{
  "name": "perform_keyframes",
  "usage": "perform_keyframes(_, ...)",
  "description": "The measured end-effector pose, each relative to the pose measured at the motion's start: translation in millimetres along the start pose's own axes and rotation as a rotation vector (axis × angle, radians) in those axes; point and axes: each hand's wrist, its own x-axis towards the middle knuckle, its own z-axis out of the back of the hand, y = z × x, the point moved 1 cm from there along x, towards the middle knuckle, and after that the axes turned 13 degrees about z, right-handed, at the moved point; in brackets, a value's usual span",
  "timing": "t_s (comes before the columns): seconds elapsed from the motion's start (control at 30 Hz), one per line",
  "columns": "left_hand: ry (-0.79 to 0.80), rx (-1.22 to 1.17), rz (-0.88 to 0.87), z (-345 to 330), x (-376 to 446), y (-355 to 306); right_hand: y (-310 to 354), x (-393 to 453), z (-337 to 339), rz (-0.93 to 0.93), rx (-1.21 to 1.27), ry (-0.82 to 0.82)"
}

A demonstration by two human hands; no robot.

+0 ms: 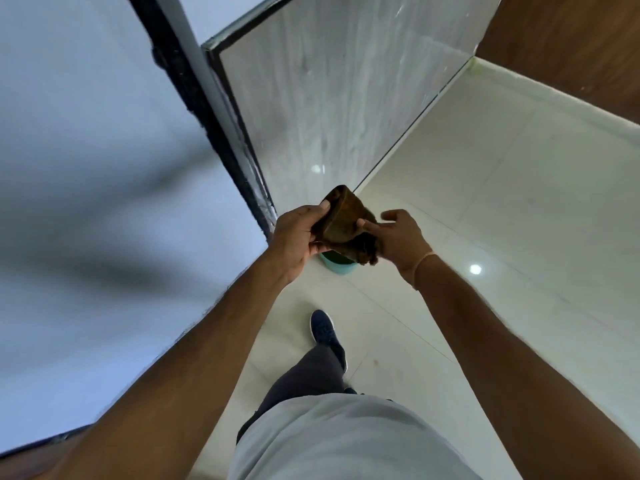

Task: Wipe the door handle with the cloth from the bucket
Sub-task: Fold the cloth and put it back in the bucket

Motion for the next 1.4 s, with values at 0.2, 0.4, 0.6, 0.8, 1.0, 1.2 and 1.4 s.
perform_keyframes(0.2, 0.011, 0.071, 0.001, -25.6, 70.8, -44.7, 20.1, 44.5, 1.5, 0.293, -0.235, 0.077)
perform_keyframes(0.4, 0.087, 0.059, 0.063, -48.5, 124.8, -67.9, 10.4, 105.3, 14.2, 0.261, -0.256, 0.075)
perform_keyframes(0.6, 0.015, 0.01, 0.119, -50.1, 165.8, -62.7, -14.9, 159.0, 36.0, -0.017, 0.032, 0.138)
perform_keyframes(0.8, -0.162, 0.009, 0.161, -47.6, 192.4, -41.7, -40.1, 210.2, 40.8, -0.064, -0.194, -0.09)
perform_keyframes(1.0, -0.25, 0.03, 0.154, -68.1, 216.7, -18.3, -59.4, 219.0, 3.6, 0.03, -0.264, 0.381)
perform_keyframes(1.2, -0.266, -0.019, 0.299, -60.1, 240.6, -1.3, -108.2, 237.6, -3.4, -0.074, -0.143, 0.469)
perform_keyframes(1.4, -0.414, 0.252, 0.216, -19.1, 288.7, 49.5, -161.8, 276.9, -13.9, -0.366, 0.214, 0.236)
